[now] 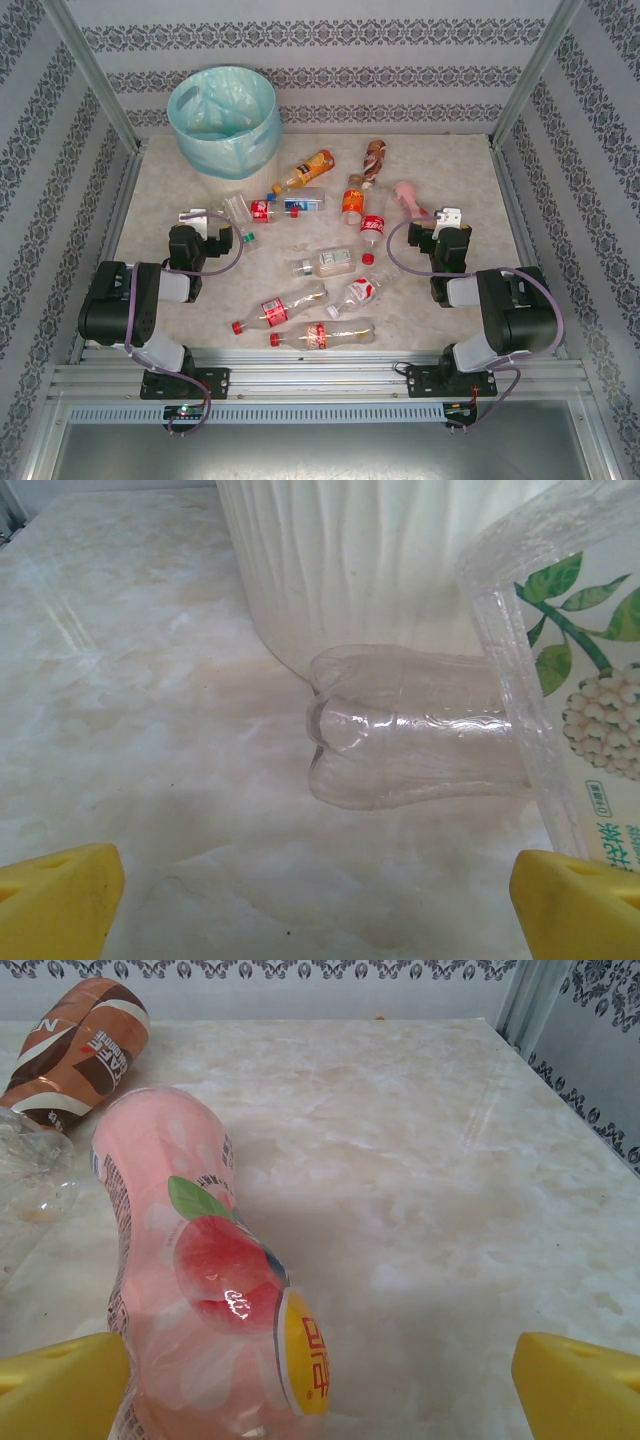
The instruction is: Put the plastic bottles in the bin
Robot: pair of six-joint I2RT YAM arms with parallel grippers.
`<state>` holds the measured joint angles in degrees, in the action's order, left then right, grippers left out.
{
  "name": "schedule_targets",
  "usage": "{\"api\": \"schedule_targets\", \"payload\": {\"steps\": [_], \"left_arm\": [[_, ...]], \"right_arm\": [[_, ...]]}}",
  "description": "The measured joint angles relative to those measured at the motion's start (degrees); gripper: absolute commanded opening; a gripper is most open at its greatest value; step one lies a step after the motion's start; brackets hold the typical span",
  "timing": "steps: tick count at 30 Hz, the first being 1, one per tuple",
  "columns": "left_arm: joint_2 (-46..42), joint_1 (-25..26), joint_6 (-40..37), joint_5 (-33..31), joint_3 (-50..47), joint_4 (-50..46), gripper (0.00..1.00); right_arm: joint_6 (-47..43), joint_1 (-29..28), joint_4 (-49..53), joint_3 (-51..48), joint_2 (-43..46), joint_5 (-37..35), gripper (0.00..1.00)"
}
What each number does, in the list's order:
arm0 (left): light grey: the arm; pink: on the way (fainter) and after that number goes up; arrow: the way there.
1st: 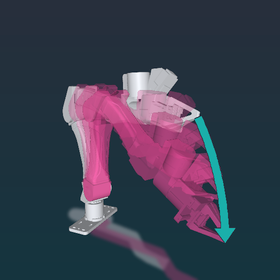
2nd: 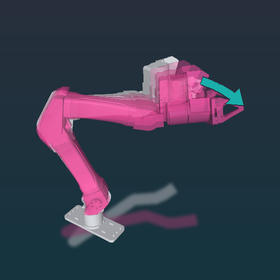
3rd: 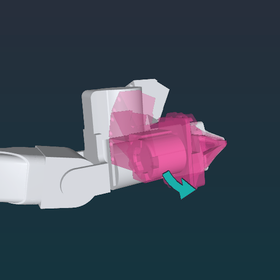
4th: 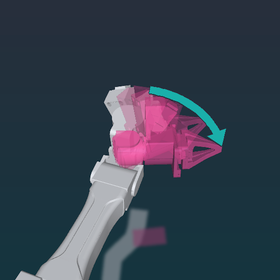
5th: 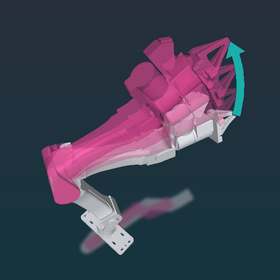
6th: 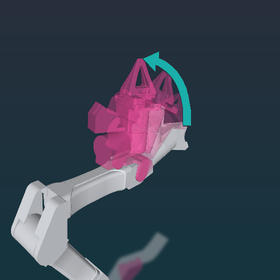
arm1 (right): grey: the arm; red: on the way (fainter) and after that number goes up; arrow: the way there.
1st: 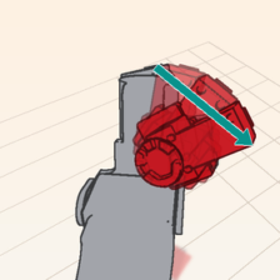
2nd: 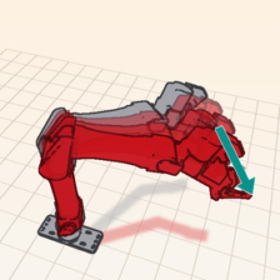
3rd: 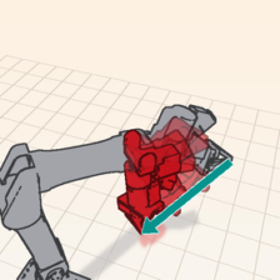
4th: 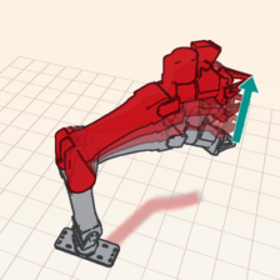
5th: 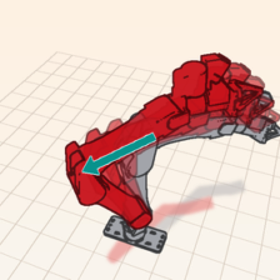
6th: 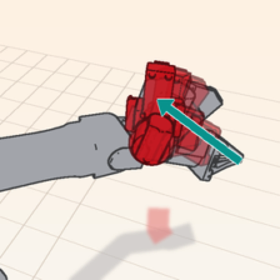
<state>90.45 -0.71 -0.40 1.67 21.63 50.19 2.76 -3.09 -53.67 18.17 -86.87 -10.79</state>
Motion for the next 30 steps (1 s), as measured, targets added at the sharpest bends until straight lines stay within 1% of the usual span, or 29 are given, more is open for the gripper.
{"api": "schedule_targets", "payload": {"steps": [9, 12, 14, 18, 22, 25, 28, 30], "left_arm": [[0.0, 0.0, 0.0, -0.2, -0.1, 0.3, 1.0], [-0.6, 0.0, 0.0, -0.2, -2.1, 3.4, 1.0], [-2.8, 0.0, 0.0, -0.2, -4.4, 4.7, 1.0], [-11.2, 0.0, 0.2, -0.7, -7.0, 3.3, 0.98], [-22.9, 0.0, 1.3, -1.5, -6.9, -1.6, 0.98], [-31.4, 0.0, 3.0, -2.3, -6.6, -7.2, 0.97], [-39.0, 0.0, 5.5, -2.8, -5.7, -14.9, 0.94], [-43.8, 0.0, 7.5, -2.7, -3.8, -21.4, 0.9]], "right_arm": [[0.0, 0.0, 0.0, 0.0, 0.0, 0.4, 0.98], [0.0, 0.0, -0.1, 0.0, 0.2, 0.4, 0.98], [-0.1, 0.0, 0.1, 0.0, 1.4, 0.6, 0.98], [-1.3, -1.0, 1.7, -0.5, 8.6, -0.2, 0.98], [-1.7, -3.8, 6.6, -0.8, 18.6, -1.3, 0.97], [-1.5, -6.0, 15.1, 0.4, 26.8, -1.6, 0.95], [-0.7, -8.0, 27.0, 5.0, 33.6, -0.2, 0.93], [0.6, -9.2, 35.0, 9.0, 37.0, 1.7, 0.91]]}}
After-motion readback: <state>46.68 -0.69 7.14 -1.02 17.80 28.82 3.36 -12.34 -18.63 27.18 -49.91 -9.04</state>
